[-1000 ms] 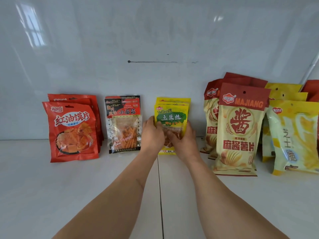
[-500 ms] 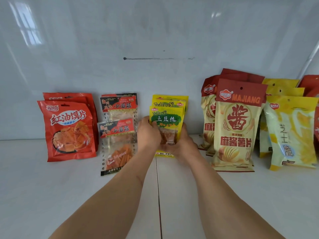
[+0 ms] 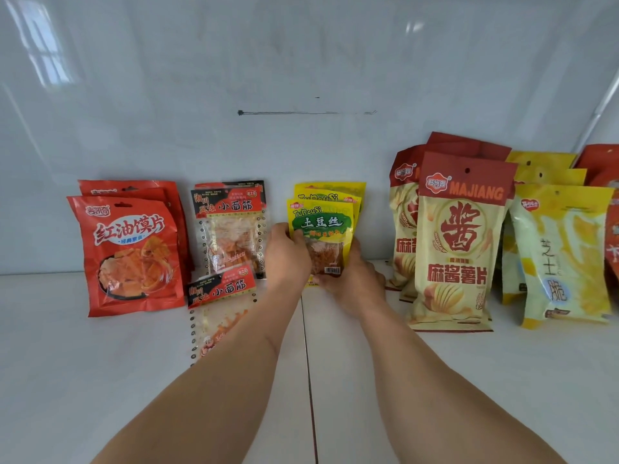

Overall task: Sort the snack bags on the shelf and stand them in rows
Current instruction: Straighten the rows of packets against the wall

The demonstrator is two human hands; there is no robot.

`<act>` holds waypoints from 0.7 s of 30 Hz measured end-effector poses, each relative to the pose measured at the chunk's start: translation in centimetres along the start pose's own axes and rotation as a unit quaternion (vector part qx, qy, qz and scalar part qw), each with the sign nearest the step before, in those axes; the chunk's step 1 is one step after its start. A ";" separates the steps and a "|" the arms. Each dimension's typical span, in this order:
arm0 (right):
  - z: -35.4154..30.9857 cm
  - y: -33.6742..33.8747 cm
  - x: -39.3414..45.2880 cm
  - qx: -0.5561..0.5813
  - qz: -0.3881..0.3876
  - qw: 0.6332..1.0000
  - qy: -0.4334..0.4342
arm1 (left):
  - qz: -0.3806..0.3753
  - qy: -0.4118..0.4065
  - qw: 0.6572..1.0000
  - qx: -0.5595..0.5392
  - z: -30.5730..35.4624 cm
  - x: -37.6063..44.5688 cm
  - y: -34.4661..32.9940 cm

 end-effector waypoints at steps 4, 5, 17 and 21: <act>0.0 0.0 -0.1 -0.026 0.008 1.000 -0.012 | -0.002 0.003 1.000 0.005 0.0 -0.3 0.3; 0.0 0.0 -0.2 -0.032 0.007 0.999 -0.016 | -0.004 0.004 1.000 0.005 0.0 -0.3 0.3; -0.6 1.3 -1.7 -0.007 0.004 1.000 -0.027 | -0.006 0.010 1.000 -0.001 0.5 -0.9 0.8; -0.8 1.5 -2.5 -0.015 0.011 1.000 -0.020 | -0.010 0.005 1.000 0.004 0.7 -1.3 1.1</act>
Point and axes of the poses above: each hand's wrist, its own x-axis towards the middle knuckle, its own y-axis out of the back of the hand, z = x × y, the point moved 2 cm from there along x, towards the middle knuckle, and after that the axes turned 12 degrees about y, right-handed, at the moved point
